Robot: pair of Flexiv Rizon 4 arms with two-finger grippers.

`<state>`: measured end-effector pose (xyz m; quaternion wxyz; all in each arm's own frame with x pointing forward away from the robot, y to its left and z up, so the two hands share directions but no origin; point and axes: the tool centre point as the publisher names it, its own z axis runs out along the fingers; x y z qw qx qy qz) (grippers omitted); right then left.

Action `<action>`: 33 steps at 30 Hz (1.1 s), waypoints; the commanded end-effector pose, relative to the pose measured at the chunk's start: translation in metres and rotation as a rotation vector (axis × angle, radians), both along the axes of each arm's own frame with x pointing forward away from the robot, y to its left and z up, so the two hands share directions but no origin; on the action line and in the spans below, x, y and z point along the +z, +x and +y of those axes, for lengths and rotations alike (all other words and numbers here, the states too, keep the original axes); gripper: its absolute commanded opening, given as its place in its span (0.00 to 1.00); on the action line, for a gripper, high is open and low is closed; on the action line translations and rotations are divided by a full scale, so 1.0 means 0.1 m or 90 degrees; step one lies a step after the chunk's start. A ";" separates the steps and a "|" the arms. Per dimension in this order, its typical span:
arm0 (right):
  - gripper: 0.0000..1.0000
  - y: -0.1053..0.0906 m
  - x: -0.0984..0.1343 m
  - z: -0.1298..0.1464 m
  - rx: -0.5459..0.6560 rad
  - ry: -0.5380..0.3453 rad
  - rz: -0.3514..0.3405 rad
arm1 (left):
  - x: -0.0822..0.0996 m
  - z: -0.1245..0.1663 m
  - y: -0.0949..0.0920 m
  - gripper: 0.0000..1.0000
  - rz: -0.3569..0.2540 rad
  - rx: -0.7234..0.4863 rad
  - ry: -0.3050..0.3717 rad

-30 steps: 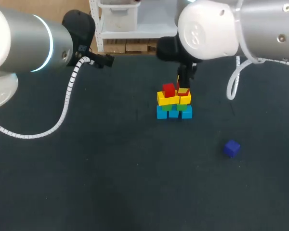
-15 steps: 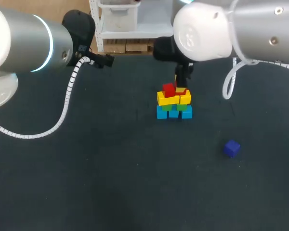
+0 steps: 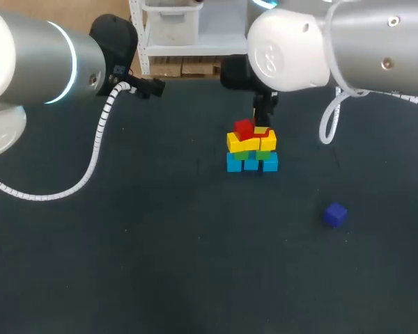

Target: Place the blue cubes, place green cubes on the blue cubes, place the yellow cubes on the green cubes, then place the red cubes on the yellow cubes, and place purple cube on the red cubes.

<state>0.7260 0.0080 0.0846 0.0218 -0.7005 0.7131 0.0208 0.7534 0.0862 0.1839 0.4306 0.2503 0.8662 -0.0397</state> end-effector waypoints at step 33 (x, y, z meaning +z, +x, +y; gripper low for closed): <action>1.00 -0.41 0.42 -0.71 -0.059 0.070 -0.073 | 0.00 0.01 0.02 1.00 0.001 -0.003 -0.001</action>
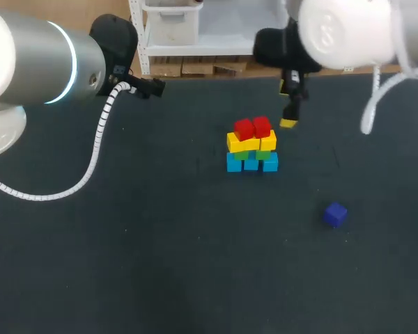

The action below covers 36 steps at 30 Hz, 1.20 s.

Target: Place the blue cubes, place green cubes on the blue cubes, place the yellow cubes on the green cubes, then place the red cubes on the yellow cubes, and place purple cube on the red cubes.

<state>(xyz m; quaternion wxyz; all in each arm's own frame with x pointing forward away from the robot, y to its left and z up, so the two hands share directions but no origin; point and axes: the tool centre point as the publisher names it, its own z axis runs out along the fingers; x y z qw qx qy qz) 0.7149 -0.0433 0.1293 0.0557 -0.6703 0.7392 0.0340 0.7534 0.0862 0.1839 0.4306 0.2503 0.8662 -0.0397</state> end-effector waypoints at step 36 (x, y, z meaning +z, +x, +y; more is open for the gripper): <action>1.00 -1.33 -0.48 -0.62 0.117 -0.048 -0.093 | 0.00 0.01 0.02 1.00 0.001 -0.003 -0.001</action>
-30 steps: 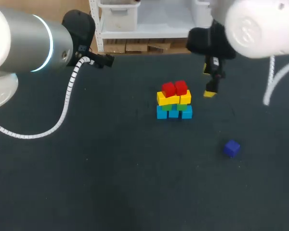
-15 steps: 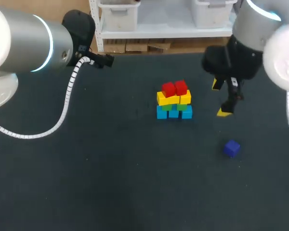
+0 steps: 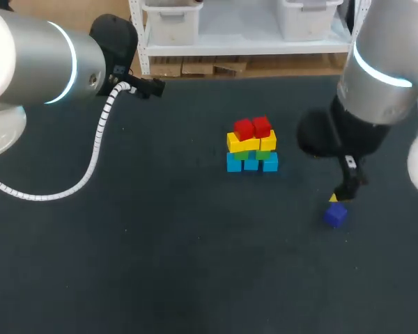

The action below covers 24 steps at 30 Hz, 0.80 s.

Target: Place the blue cubes, place green cubes on the blue cubes, place the yellow cubes on the green cubes, then place the red cubes on the yellow cubes, and place purple cube on the red cubes.

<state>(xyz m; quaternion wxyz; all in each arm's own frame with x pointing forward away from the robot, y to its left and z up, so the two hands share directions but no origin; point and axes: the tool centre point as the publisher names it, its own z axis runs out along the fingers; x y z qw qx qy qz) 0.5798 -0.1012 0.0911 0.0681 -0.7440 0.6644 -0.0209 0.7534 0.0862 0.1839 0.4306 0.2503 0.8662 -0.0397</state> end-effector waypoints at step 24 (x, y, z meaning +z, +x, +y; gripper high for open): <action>1.00 0.09 -0.72 -0.46 0.178 -0.022 0.030 | 0.00 0.01 0.02 1.00 0.001 -0.003 -0.001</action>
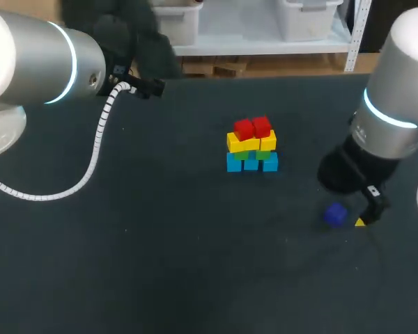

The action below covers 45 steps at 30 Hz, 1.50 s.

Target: Place the blue cubes, place green cubes on the blue cubes, place the yellow cubes on the green cubes, then place the red cubes on the yellow cubes, and place purple cube on the red cubes.

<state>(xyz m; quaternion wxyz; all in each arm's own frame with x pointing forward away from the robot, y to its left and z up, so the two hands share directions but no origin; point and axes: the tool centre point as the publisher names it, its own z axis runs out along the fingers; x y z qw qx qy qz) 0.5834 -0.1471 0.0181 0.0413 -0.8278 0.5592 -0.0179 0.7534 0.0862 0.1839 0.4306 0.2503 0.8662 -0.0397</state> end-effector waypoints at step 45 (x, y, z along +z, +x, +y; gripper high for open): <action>0.00 0.13 -0.07 0.20 -0.120 0.000 -0.020 | 0.00 0.01 0.01 1.00 0.001 -0.003 -0.001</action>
